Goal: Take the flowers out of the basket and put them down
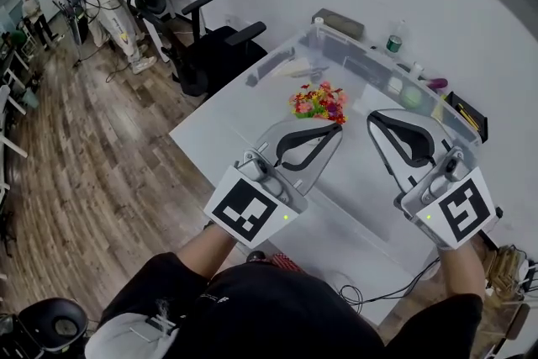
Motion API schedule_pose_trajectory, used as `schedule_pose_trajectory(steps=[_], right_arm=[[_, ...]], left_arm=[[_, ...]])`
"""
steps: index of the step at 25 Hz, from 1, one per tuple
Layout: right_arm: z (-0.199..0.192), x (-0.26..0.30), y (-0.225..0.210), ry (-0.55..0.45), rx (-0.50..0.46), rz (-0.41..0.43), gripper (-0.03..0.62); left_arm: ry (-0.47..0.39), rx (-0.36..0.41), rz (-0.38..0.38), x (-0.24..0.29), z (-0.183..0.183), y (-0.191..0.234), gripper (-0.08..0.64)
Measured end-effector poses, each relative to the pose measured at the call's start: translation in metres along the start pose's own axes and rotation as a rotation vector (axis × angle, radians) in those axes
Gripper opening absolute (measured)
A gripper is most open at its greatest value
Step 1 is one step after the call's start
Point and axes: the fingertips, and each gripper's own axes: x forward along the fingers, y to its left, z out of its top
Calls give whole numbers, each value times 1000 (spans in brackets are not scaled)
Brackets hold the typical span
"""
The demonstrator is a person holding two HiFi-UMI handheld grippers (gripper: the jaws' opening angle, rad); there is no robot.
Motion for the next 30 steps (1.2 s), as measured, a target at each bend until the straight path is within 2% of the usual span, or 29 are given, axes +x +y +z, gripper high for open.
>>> schedule_pose_trajectory(steps=[2,9,17,20,21,24,25,27,30], right_arm=[[0,-1,-7,-15,26,15,14],[-8,-2,-37,9,-3,8,15],[-40,-1,-58,17,27,60,15],[-55,-3,-59,8,42,88,15],[-59,-4,-58,5,52,94,15],[-75,-2,-55,10,80,114,15],[-81,-1,-53,13,91,123,15],[-89,2,-51,13,114,136,15],[-104,8,-53,32,121,125,15]], left_arm=[[-2,-1,8,3,0,2,2],[4,29,18,14,0,11,2],[19,68,38,38,-4,17,2],[22,53,43,45,-4,17,2],[27,69,47,47,-4,16,2],[54,220,59,50,-5,15,2],[57,247,54,52,-6,14,2],[58,234,38,53,-10,16,2],[55,159,29,56,-17,24,2]])
